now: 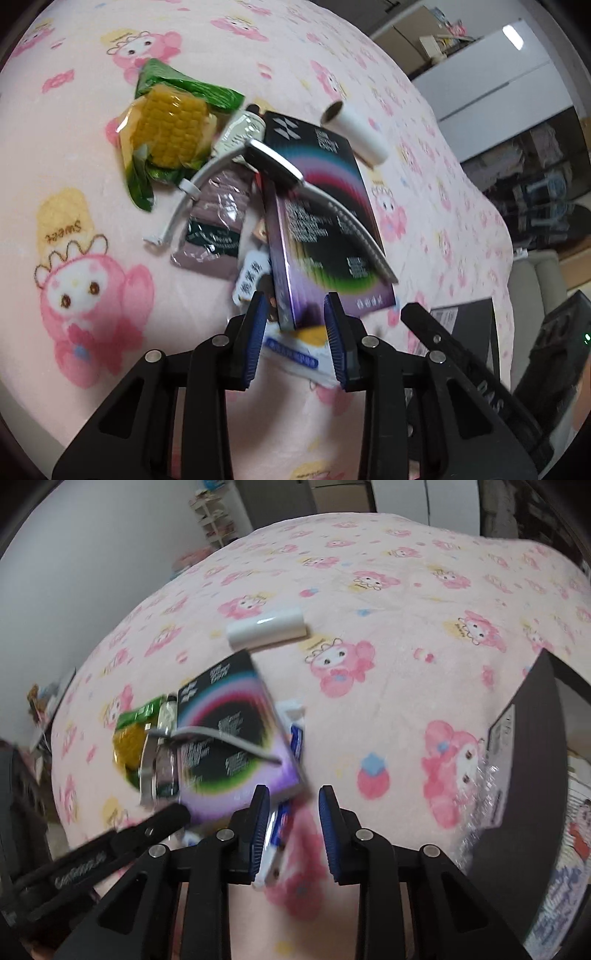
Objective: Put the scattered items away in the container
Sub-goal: 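Grasp the purple screen-protector box with the left gripper, then lift the purple box off the pile with the left gripper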
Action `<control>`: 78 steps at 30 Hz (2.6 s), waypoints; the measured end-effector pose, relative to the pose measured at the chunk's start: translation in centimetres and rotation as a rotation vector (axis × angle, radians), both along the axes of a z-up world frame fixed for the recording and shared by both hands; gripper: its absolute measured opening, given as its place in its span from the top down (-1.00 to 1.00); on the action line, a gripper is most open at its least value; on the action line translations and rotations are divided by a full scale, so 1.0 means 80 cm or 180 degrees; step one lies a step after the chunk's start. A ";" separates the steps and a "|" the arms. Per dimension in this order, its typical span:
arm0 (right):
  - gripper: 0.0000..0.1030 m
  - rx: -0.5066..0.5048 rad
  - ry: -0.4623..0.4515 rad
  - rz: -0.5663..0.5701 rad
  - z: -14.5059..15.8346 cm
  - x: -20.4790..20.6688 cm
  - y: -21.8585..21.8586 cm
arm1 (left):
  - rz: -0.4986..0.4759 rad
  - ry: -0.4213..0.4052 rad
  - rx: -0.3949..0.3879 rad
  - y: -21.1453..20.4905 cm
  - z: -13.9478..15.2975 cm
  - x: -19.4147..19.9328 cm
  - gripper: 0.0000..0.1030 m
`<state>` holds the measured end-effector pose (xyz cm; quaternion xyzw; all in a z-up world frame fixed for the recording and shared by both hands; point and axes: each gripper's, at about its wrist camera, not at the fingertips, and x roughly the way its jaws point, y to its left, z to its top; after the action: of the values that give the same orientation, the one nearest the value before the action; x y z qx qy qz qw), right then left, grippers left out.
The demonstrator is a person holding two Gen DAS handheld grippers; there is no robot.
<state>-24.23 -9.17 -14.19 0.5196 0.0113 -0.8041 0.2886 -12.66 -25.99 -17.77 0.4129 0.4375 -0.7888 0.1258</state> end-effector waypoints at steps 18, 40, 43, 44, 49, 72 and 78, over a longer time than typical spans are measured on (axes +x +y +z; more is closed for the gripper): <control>0.48 -0.0097 -0.0041 0.0036 0.014 0.013 0.014 | -0.0342 -0.0018 -0.0009 0.028 0.002 -0.007 0.26; 0.49 0.0162 0.0083 -0.0014 0.022 0.093 0.064 | -0.0346 0.0196 -0.0045 0.053 0.018 0.027 0.25; 0.49 0.0219 0.0055 -0.0043 0.012 0.082 0.056 | -0.0352 0.0045 -0.0097 0.053 0.011 0.019 0.25; 0.49 0.0271 0.0046 -0.0037 0.007 0.080 0.052 | -0.0345 -0.0025 -0.0091 0.053 0.007 0.017 0.25; 0.49 0.0376 0.0057 0.0051 -0.009 0.086 0.038 | -0.0346 -0.0293 0.0157 0.043 -0.020 -0.002 0.23; 0.46 0.0130 -0.0044 0.0166 0.008 0.105 0.051 | -0.0756 0.0436 0.0428 0.058 0.009 0.009 0.39; 0.45 0.0310 0.0205 0.0326 0.031 0.120 0.046 | -0.0868 0.0618 0.0448 0.064 0.020 0.008 0.43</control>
<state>-14.65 -5.50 -11.68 0.5057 0.0863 -0.8031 0.3032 -11.98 -20.87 -16.19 0.3981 0.4417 -0.8022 -0.0544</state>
